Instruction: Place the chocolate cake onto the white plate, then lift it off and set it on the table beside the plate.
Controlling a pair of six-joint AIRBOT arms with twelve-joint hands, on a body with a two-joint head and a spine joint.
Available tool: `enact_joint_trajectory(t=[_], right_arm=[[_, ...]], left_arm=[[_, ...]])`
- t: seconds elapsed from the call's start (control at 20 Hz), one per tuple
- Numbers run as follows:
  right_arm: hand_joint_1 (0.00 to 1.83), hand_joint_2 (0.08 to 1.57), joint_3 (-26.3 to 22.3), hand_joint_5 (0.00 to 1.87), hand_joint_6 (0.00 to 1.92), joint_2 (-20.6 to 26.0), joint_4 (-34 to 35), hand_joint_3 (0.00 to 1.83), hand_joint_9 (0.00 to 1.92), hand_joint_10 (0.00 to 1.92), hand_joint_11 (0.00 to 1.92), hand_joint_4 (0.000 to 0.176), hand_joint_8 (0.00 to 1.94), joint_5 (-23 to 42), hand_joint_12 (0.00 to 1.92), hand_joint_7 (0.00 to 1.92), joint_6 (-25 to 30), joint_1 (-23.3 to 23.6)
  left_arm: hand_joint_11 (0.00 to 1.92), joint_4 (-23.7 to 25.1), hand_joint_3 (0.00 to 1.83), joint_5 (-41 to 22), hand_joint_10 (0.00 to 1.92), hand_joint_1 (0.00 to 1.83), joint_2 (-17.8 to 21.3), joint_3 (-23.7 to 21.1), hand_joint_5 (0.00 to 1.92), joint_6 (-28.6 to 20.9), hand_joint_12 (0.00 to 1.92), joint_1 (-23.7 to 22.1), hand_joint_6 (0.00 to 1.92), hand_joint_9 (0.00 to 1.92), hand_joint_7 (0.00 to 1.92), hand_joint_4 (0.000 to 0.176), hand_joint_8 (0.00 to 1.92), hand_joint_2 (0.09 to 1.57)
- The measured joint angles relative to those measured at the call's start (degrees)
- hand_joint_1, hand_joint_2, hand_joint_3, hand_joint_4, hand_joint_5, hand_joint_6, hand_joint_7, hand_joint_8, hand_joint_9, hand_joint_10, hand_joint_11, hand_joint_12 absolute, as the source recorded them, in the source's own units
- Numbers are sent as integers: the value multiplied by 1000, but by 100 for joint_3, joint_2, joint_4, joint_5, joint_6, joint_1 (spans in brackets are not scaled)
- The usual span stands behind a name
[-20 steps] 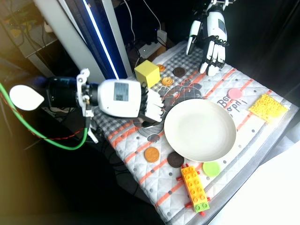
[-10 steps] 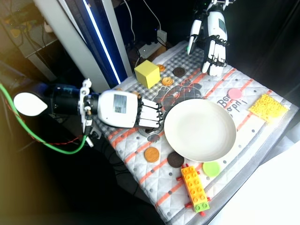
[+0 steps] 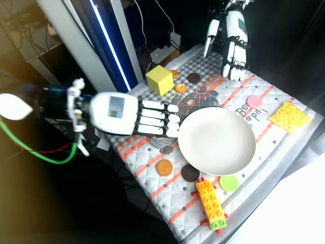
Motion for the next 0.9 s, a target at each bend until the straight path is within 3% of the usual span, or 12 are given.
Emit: enact_joint_trajectory(t=[0.1,0.15,0.2,0.3,0.4,0.45,0.55,0.65,0.75,0.8,0.85,0.9], right_arm=[[699,974,-111,0,0,157,273,0,0,0,27,44,0,304,18,0,-212,-173],[727,978,-129,0,0,212,461,0,0,0,5,55,0,479,3,0,-302,-260],[711,1019,-175,0,0,273,710,10,0,0,0,25,0,649,0,0,-424,-348],[635,1031,-238,0,0,400,992,13,0,0,0,0,0,953,0,0,-544,-542],[591,1072,-269,0,0,424,1272,25,0,0,0,8,0,1274,0,0,-601,-763],[629,1095,-306,0,0,428,1379,30,0,0,0,9,0,1364,0,0,-717,-828],[644,1111,-385,0,0,435,1681,35,0,0,0,7,0,1687,0,0,-931,-1032],[614,1080,-463,0,0,476,2090,11,0,0,0,34,0,2203,0,0,-1093,-1427],[615,1079,-501,0,0,498,2439,10,0,0,0,35,0,2649,0,0,-1167,-1825],[652,1100,-516,0,0,498,2717,16,0,0,0,48,0,2986,0,0,-1198,-2083],[652,1100,-529,0,0,498,2927,16,0,0,0,48,0,3307,0,0,-1235,-2295],[672,1100,-549,0,0,501,3119,14,0,0,0,49,0,3661,0,0,-1266,-2518]], left_arm=[[0,-31,0,-44,0,772,22,0,96,0,0,0,8,0,28,97,2,1252],[0,-24,0,-74,0,782,24,0,109,0,0,0,12,0,35,84,4,1247],[0,-11,0,-114,0,783,44,-24,99,0,0,0,7,0,38,73,5,1250],[0,31,1,-190,0,758,131,-59,66,2,0,0,4,0,49,79,6,1261],[0,-111,5,-334,0,599,173,-59,0,2,0,4,0,0,6,64,0,1275],[0,-116,0,-411,0,604,186,-61,0,0,0,4,0,0,0,91,0,1262],[0,-146,0,-581,0,608,199,-72,0,0,0,4,0,0,0,88,0,1260],[0,-304,0,-815,0,748,205,-70,0,0,0,4,0,0,0,44,0,1228],[0,-380,0,-1010,0,739,214,-63,0,2,0,4,0,0,0,51,0,1230],[0,-468,0,-1145,0,655,212,-57,0,-2,0,4,0,0,0,107,0,1225],[0,-538,0,-1244,0,655,212,-52,0,0,0,13,0,0,0,107,0,1225],[0,-614,0,-1377,0,625,203,-39,0,-2,0,13,0,0,0,143,0,1209]])
